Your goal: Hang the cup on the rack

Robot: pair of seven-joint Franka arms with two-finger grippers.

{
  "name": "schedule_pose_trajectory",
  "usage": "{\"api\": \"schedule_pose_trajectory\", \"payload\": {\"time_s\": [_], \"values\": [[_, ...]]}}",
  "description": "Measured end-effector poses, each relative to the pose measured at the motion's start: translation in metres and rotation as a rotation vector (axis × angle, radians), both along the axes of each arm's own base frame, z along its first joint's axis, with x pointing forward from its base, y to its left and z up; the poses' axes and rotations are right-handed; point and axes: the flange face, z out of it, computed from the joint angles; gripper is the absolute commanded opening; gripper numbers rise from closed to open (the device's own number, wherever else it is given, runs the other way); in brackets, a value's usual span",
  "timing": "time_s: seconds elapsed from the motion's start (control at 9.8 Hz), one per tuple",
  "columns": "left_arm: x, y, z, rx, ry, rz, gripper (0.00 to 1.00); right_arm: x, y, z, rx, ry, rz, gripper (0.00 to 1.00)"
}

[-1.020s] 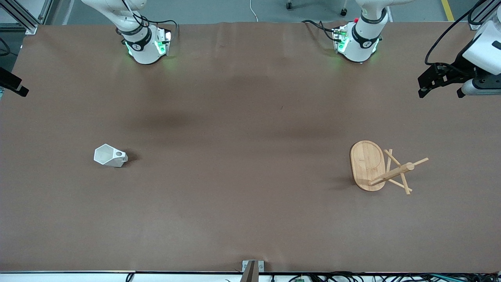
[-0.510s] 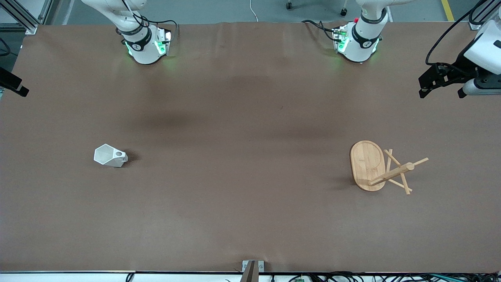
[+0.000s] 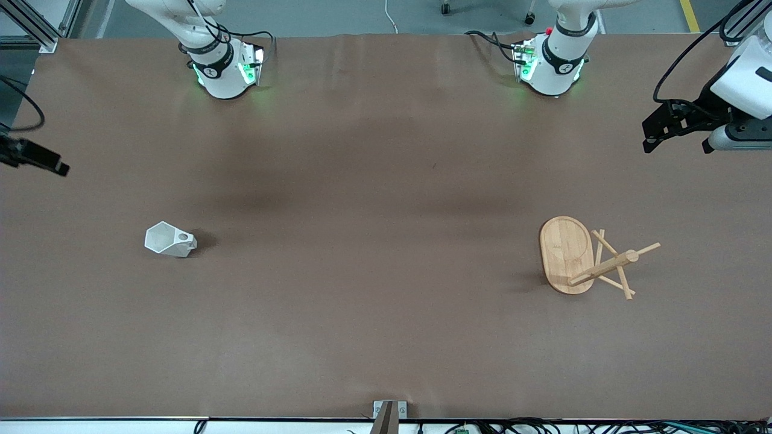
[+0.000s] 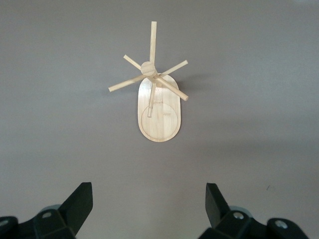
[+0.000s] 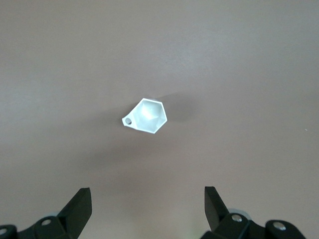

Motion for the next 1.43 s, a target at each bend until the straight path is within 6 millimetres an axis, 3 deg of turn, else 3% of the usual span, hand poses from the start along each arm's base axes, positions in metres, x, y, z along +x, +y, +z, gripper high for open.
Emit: {"api": "schedule_pose_trajectory", "payload": {"time_s": [0.31,0.71,0.92,1.12,1.22,1.43], "values": [[0.000,-0.002,-0.001,0.000,0.002,-0.004,1.00,0.022,-0.011,-0.110,-0.006,-0.032,0.039,1.00],[0.000,-0.009,-0.002,0.000,0.005,-0.016,1.00,0.003,-0.016,-0.236,-0.022,-0.092,0.111,1.00],[-0.001,-0.013,-0.002,0.001,0.004,-0.025,1.00,-0.002,-0.021,-0.277,-0.025,-0.095,0.155,1.00],[-0.001,-0.014,-0.002,0.001,0.005,-0.025,1.00,-0.006,-0.022,-0.301,-0.027,-0.094,0.165,1.00],[-0.001,-0.014,-0.002,0.001,0.006,-0.025,1.00,-0.008,-0.022,-0.311,-0.026,-0.088,0.166,0.96],[-0.001,-0.014,-0.002,0.001,0.005,-0.025,1.00,-0.009,-0.021,-0.322,-0.023,-0.077,0.169,0.77]]}}
